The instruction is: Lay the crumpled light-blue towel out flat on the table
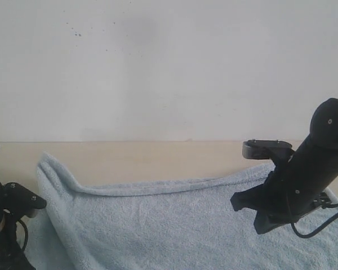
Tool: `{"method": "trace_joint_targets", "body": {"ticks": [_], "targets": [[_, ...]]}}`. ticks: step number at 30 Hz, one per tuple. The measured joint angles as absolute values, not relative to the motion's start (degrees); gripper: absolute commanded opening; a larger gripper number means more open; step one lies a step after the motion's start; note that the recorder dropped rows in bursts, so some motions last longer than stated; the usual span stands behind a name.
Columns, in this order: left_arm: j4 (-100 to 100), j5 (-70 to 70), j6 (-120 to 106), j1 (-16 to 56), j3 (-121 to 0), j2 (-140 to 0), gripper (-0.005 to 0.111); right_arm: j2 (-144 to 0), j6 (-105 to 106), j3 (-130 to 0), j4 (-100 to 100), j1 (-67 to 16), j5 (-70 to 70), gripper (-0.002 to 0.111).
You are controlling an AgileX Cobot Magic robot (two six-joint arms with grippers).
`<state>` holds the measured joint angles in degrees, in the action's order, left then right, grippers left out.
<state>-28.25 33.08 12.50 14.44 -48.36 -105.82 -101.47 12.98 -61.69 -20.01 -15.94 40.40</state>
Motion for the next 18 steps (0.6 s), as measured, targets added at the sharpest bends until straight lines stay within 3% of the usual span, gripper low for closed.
{"method": "trace_joint_targets", "body": {"ticks": [11, 18], "targets": [[-30.1, 44.3, 19.1, 14.4, -41.8, -103.8, 0.004, -101.5, 13.0, -61.7, -20.4, -15.9, 40.8, 0.0], [-28.3, 47.6, 21.7, 14.4, -37.3, -94.9, 0.004, -101.5, 13.0, -61.7, -20.4, -15.9, 38.5, 0.0]]}}
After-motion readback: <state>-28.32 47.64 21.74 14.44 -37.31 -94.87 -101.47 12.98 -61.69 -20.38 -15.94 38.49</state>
